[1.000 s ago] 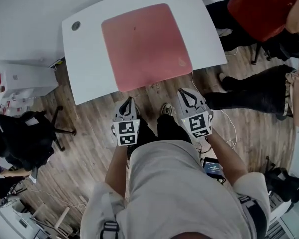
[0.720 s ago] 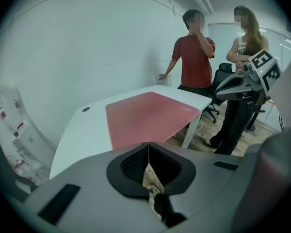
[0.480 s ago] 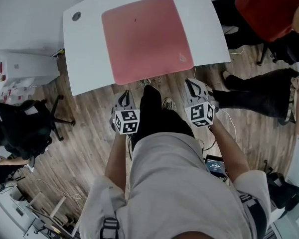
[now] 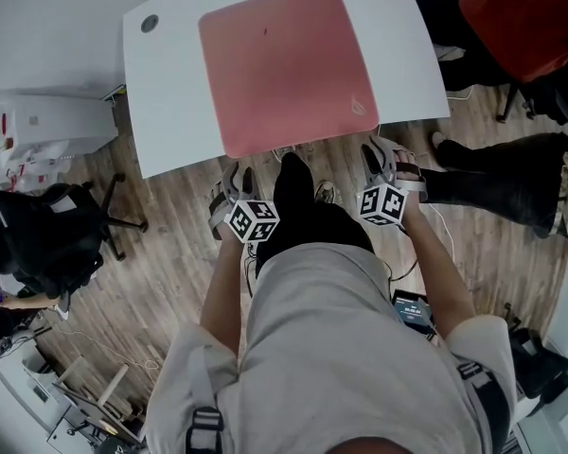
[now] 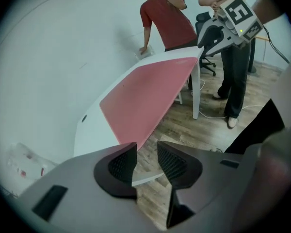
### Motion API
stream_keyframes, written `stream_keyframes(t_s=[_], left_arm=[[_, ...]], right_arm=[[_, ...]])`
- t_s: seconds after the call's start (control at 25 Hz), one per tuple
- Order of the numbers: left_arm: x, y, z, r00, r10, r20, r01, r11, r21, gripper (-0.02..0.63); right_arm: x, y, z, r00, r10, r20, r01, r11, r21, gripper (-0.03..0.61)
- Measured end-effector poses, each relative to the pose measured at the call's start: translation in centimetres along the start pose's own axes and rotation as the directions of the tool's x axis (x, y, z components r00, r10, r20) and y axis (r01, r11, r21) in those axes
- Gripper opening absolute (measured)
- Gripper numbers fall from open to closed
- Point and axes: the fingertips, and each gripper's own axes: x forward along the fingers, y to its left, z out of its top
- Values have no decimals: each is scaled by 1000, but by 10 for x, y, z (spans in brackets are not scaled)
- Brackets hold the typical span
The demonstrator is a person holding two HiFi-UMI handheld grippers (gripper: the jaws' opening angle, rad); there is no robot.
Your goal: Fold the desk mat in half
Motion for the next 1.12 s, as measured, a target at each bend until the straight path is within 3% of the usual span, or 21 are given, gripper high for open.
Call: stream_keyframes(t_s=[0.16, 0.32, 0.4, 0.92, 1.12], left_arm=[[8, 9, 1, 997, 73, 0, -72, 989, 131, 143], [20, 7, 4, 993, 110, 31, -114, 945, 307, 166], [25, 5, 5, 992, 116, 40, -123, 928, 350, 169], [27, 14, 5, 989, 145, 36, -147, 915, 375, 167], [27, 18, 6, 987, 155, 30, -155, 914, 374, 107]], right_arm=[[14, 3, -13, 999, -21, -46, 18, 998, -57, 141], [26, 1, -18, 996, -54, -69, 45, 991, -128, 147], [30, 0, -21, 995, -63, -80, 51, 988, -146, 149], [47, -1, -24, 989, -80, -123, 51, 973, -224, 154], [53, -8, -25, 988, -90, -123, 60, 972, -228, 153]])
